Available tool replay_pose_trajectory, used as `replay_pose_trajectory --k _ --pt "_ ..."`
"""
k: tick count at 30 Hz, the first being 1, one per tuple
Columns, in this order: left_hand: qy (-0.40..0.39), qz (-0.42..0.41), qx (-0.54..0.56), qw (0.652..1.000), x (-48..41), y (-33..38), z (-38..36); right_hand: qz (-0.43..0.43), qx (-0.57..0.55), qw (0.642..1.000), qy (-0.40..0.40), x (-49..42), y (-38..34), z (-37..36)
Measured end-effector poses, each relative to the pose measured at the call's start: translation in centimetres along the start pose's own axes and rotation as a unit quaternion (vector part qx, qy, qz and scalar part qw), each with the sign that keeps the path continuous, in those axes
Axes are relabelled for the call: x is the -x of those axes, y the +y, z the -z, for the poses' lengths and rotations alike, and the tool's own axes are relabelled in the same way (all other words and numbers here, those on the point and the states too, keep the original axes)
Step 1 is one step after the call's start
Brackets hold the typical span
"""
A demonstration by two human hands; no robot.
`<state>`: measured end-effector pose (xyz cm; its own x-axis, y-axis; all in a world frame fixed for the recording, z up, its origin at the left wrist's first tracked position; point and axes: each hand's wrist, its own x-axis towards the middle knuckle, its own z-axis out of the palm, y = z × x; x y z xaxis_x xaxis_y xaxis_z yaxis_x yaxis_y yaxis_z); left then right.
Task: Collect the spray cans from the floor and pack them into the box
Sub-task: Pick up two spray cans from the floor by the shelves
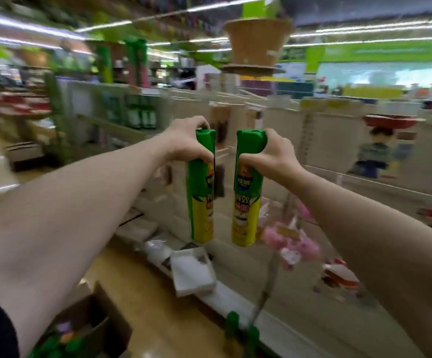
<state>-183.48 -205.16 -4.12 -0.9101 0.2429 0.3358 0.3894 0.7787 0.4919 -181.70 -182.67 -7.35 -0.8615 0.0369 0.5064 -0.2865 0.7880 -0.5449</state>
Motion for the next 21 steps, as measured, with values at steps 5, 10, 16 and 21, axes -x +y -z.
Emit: replay_pose_trajectory --k 5,10,16,21 --pt "0.048 0.124 -0.048 0.99 1.9 -8.5 3.8 0.071 -0.069 0.992 -0.083 -4.9 -4.6 -10.2" --pt "0.1 0.231 -0.105 0.962 4.3 -15.4 6.0 0.138 -0.114 0.97 -0.166 -8.0 -9.1 -19.5" --pt "0.148 0.349 -0.132 0.916 9.2 -22.1 6.7 0.196 -0.175 0.929 -0.259 -8.5 -13.1 -28.9" --pt "0.147 0.413 -0.14 0.888 12.1 -28.1 6.0 0.208 -0.208 0.896 -0.331 -6.6 -15.3 -37.4"
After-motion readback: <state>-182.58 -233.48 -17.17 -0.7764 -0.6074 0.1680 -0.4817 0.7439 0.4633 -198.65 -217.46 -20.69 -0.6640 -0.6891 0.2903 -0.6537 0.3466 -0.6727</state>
